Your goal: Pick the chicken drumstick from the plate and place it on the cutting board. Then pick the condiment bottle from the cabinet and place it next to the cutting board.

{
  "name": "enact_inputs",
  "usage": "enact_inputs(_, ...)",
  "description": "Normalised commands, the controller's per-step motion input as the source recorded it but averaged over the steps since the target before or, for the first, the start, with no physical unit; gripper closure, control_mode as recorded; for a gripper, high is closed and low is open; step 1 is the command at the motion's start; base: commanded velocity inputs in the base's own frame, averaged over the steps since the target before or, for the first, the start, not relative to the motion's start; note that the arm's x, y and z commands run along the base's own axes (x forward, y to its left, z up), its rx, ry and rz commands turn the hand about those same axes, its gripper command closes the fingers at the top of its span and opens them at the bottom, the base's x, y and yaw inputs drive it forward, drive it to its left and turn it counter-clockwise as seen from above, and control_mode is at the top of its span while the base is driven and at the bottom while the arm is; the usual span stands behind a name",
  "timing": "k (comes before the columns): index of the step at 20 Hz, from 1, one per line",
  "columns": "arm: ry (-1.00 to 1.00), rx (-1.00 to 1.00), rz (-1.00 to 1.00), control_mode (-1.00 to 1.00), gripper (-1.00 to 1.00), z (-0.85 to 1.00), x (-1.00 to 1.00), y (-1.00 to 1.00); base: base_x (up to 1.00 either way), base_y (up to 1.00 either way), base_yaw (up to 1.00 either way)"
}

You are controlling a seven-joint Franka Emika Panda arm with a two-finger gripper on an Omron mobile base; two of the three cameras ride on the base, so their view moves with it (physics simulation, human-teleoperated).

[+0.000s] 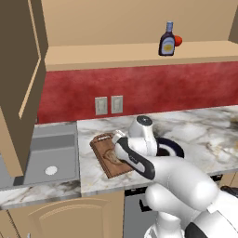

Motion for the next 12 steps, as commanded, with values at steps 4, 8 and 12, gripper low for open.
enact_inputs(4,0.00,0.00,0.00,-1.00,1.00,-0.14,0.20,0.03,0.00,0.00,0.00)
enact_inputs(8,0.00,0.00,0.00,-1.00,1.00,-0.09,0.27,0.00,0.00,0.00,0.00)
enact_inputs(12,0.00,0.00,0.00,-1.00,1.00,-0.02,0.31,0.00,0.00,0.00,0.00)
